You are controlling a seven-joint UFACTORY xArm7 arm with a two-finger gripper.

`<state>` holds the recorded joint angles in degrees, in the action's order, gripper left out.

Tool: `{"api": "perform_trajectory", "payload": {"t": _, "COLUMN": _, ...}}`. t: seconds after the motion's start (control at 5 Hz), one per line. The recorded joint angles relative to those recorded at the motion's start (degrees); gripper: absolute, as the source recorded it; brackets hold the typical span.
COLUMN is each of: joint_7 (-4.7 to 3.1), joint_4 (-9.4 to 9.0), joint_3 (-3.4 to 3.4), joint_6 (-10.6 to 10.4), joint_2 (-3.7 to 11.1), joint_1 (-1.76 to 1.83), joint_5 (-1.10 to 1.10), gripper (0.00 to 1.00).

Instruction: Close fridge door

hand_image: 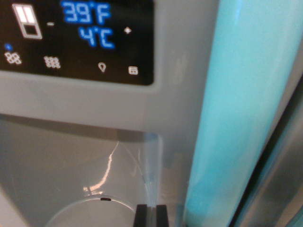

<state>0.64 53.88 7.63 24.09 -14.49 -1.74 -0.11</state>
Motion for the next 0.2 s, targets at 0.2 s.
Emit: {"api": "perform_trajectory", "payload": {"t": 0.2, "joint_7": 0.00, "joint_4": 0.00, "joint_3": 0.00, "joint_6": 0.00, "joint_2": 0.00, "joint_1": 0.00, "joint_5": 0.00, "gripper": 1.00}}
